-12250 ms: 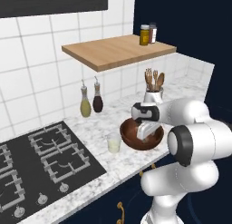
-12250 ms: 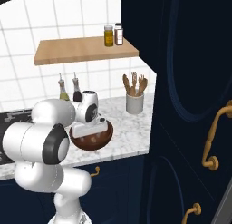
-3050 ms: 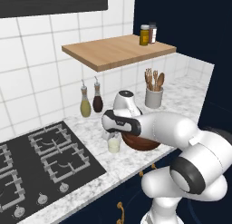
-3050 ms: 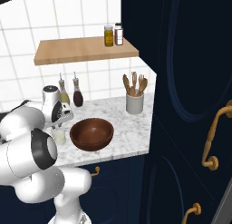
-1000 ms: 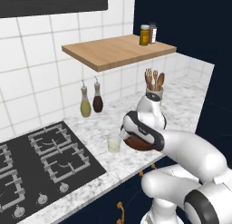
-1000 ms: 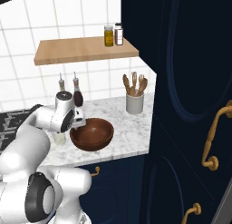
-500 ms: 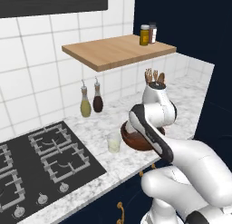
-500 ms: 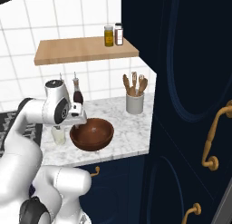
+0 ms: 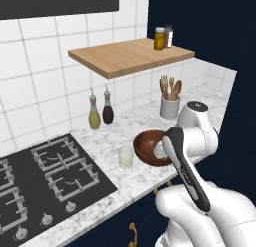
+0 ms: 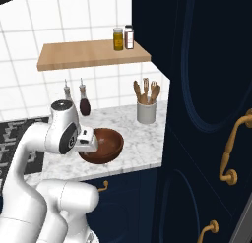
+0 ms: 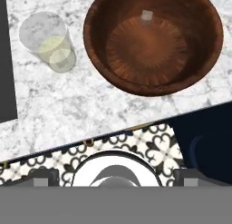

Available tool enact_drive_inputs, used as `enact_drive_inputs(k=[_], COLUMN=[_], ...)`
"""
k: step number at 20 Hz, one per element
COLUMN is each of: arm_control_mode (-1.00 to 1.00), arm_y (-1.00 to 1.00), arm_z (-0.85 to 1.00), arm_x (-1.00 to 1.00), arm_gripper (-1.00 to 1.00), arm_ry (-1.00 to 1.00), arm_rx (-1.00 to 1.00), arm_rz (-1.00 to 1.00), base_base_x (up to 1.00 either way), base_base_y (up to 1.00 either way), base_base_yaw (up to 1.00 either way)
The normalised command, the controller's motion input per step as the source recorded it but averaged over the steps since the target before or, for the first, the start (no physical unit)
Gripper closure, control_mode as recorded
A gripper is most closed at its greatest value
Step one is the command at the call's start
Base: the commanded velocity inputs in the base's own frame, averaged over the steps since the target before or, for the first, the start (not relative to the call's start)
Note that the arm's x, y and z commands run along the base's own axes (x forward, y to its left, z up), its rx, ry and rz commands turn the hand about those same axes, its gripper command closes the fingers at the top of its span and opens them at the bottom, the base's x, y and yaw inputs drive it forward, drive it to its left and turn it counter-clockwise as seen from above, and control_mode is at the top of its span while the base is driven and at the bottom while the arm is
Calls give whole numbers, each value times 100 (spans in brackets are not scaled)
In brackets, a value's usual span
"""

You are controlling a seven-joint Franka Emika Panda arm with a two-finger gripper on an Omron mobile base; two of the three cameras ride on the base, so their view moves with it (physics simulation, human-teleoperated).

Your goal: Grab a lemon wedge from the fridge and one ice cube from the ice bowl, and put them in the glass of lemonade.

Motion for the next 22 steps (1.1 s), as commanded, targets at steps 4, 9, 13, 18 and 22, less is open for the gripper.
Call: enact_drive_inputs(k=[4, 9, 13, 18, 22], arm_control_mode=[-100, -100, -100, 100, 100], arm_y=[-20, 5, 0, 0, 0], arm_z=[12, 2, 0, 0, 0], arm_x=[-2, -10, 0, 0, 0], arm_gripper=[-100, -100, -100, -100, -100], arm_ry=[-1, -2, 0, 0, 0], arm_rx=[23, -3, 0, 0, 0], arm_rz=[-23, -2, 0, 0, 0], base_base_x=[0, 0, 0, -18, -52], base_base_y=[0, 0, 0, 0, 14], base_base_yaw=[0, 0, 0, -4, -43])
